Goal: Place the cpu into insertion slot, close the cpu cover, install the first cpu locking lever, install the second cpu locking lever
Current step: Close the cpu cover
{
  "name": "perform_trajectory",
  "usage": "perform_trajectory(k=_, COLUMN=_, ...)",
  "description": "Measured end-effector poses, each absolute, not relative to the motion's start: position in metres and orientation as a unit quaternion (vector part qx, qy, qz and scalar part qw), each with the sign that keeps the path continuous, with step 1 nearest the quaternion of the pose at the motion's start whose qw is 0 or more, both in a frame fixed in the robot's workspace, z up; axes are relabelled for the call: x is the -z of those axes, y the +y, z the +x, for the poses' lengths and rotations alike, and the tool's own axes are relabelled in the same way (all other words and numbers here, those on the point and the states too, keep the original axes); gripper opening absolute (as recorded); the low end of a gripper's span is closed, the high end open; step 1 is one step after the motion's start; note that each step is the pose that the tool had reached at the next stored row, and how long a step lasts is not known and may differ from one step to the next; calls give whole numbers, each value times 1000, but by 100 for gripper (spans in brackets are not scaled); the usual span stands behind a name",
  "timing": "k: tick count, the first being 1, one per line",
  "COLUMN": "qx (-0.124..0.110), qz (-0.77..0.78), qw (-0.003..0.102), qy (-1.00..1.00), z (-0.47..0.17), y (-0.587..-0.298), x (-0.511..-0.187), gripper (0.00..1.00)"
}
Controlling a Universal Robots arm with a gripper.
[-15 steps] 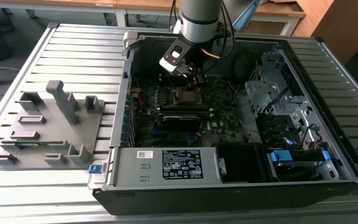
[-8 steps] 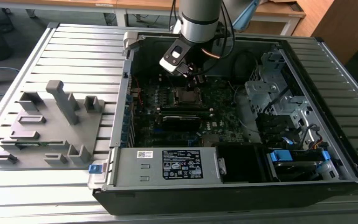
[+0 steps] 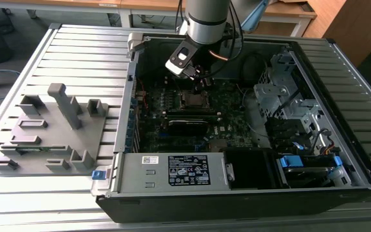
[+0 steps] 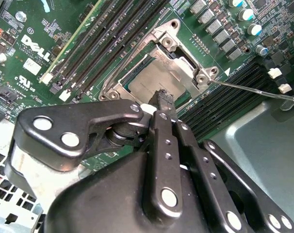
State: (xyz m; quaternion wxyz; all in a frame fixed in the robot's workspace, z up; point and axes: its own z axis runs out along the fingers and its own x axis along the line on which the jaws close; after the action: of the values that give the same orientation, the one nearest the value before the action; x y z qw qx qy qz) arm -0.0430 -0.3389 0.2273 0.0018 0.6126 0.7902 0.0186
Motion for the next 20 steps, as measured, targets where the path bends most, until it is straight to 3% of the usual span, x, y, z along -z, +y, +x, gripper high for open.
perform_trajectory(k=20, qx=-19, qz=605, qw=2, qy=796, z=-43, y=-339, x=-227, gripper=11)
